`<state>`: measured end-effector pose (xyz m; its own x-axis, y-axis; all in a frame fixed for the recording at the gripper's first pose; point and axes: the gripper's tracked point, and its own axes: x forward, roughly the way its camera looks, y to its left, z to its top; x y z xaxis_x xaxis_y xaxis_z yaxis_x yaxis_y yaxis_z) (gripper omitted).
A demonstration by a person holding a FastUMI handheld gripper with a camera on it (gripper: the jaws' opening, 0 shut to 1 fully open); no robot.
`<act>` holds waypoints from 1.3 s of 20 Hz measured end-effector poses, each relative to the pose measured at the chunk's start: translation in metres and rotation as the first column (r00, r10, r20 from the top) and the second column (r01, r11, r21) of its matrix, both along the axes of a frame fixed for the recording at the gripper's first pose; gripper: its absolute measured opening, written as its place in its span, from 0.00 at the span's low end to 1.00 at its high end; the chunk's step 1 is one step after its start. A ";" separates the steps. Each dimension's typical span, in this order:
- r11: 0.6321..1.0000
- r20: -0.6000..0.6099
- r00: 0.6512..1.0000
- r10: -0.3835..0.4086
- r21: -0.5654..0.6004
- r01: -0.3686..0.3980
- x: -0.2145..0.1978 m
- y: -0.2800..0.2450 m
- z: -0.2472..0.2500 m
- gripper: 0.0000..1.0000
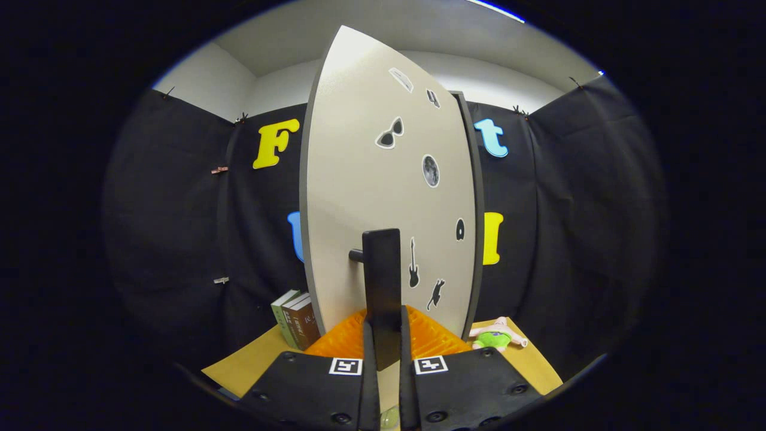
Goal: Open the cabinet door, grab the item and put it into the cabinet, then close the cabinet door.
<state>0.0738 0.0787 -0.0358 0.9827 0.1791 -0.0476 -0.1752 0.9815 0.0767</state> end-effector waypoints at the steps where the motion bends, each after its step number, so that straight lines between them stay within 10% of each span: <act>1: 1.000 0.001 1.000 -0.011 -0.003 0.011 -0.001 -0.005 0.000 0.17; 26: 0.941 0.095 0.939 -0.331 -0.042 0.335 -0.013 -0.111 0.013 0.12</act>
